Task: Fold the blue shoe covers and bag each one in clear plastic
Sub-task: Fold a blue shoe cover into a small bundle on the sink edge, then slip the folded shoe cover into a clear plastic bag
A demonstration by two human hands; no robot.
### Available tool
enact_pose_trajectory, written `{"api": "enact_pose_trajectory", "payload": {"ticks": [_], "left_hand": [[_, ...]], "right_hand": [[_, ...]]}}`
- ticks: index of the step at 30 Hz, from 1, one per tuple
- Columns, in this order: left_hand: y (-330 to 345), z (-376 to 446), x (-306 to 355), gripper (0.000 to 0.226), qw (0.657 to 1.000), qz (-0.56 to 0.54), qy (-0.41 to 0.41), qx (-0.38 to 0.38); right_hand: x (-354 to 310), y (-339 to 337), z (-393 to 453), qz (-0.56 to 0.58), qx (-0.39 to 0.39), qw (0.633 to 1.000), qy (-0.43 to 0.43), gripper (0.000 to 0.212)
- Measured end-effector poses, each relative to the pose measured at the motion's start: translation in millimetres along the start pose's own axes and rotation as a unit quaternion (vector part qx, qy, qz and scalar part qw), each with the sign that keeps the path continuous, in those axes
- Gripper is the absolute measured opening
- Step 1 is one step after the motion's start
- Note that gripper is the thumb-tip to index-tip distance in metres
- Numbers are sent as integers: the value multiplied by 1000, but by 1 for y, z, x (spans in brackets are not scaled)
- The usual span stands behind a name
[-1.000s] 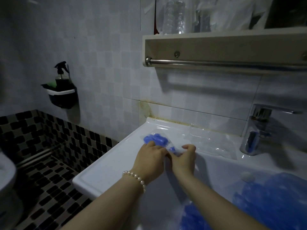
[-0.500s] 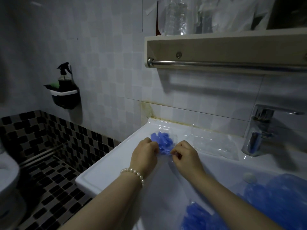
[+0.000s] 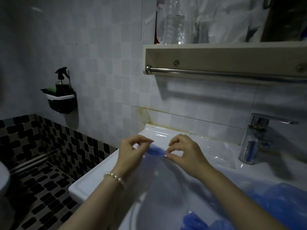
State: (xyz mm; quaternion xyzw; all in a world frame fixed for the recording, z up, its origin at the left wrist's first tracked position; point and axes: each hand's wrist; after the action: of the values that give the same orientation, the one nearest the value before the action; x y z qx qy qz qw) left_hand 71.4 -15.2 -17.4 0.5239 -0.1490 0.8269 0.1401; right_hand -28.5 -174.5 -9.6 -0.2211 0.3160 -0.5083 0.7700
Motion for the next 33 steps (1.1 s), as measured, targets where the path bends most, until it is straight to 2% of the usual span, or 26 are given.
{"api": "enact_pose_trajectory", "payload": {"ticks": [1,2,4,5,7,9,11,14,16,19,22,24,29,33], "left_hand": [[-4,2,9,18,999,-46,-10,-16],[-10,5,16,42,996,-78,-21,-43],[-21,12,30,81,981,-128,-53,-133],[-25,13,38,85,968,-147,-78,-186],[-25,11,56,67,952,-136,-130,-240],[-20,5,68,55,946,-129,-181,-234],[-16,0,68,53,937,-152,-225,-221],[-18,-7,59,35,920,-190,-280,-198],[-19,-13,53,28,920,-183,-298,-176],[-16,-22,48,21,937,-125,-294,-143],[-12,-27,48,9,944,-98,-289,-129],[-9,-30,49,9,944,-110,-285,-124],[-10,-36,47,14,943,-159,-277,-95],[-9,-38,40,17,935,-187,-294,-72]], "right_hand": [[-8,-9,6,60,12,998,16,5],[-16,-20,12,135,27,990,44,11],[-32,-40,22,287,60,948,121,18],[-37,-47,26,344,76,921,165,16],[-41,-56,30,416,92,872,242,9],[-41,-58,30,450,85,836,302,5],[-41,-55,28,458,61,818,344,4],[-37,-48,24,454,20,805,381,8],[-37,-48,21,449,-21,809,380,7],[-40,-45,19,370,-89,857,348,12],[-47,-36,19,331,-91,884,319,6],[-50,-34,19,326,-87,890,308,9],[-51,-38,18,311,-131,897,285,9],[-50,-39,19,304,-110,902,287,6]]}}
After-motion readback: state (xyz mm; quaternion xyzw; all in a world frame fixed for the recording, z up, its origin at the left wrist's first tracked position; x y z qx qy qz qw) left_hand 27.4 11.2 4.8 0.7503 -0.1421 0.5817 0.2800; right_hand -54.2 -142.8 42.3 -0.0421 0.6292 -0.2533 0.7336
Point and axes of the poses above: each hand's wrist, its own z-axis towards the middle knuckle, its own y-axis out of the palm, x = y × z, and after that the axes turned 8 degrees about -y, right-handed
